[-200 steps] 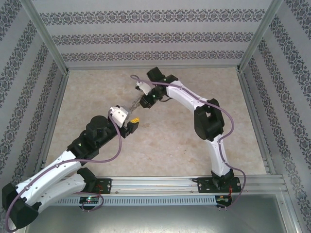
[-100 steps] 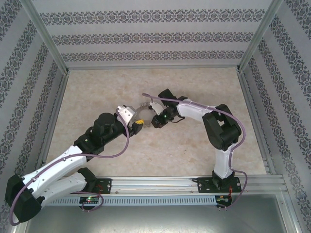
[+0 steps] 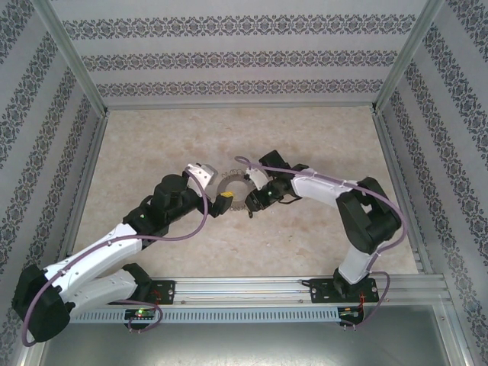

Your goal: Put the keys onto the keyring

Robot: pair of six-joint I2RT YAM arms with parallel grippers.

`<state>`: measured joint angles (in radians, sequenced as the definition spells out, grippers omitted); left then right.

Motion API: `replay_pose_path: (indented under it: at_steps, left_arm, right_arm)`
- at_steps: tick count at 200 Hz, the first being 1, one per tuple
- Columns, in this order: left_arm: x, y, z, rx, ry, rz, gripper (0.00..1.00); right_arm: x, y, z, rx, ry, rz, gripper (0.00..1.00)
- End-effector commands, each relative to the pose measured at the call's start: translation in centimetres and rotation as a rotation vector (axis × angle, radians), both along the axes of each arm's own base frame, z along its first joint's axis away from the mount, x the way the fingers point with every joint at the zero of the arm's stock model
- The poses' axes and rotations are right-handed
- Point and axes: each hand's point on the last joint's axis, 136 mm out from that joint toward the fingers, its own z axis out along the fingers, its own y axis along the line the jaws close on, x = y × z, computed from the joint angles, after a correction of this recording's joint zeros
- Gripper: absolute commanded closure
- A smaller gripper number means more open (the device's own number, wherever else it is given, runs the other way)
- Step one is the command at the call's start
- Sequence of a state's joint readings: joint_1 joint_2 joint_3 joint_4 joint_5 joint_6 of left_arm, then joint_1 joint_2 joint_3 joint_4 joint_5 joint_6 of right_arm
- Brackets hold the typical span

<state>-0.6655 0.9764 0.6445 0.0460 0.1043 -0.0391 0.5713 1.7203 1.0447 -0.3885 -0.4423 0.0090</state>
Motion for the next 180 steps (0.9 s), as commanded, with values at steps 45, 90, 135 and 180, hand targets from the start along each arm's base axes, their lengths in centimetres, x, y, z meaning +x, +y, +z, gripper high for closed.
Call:
replay_pose_path:
  at_steps: [45,90,135,180]
  left_arm:
    - [2.5,2.8,2.2,-0.076,0.023,0.192,0.0]
    - [6.5,11.2,-1.1,-0.103,0.102,0.499,0.0]
    - [8.3,20.2,-3.3,-0.097,0.059,0.807,0.0]
    - [9.7,24.4,-7.2,0.025,0.079,0.941,0.0]
  right_arm:
    - [0.6,-4.8,7.8,-0.046,-0.257,-0.094,0.02]
    - [3.0,-12.7,13.7,0.043,-0.529,-0.379,0.02]
    - [6.4,-22.3,13.6,0.074,-0.806,-0.699,0.02]
    - [9.0,-24.9,8.8,0.018,-0.864,-0.769,0.02]
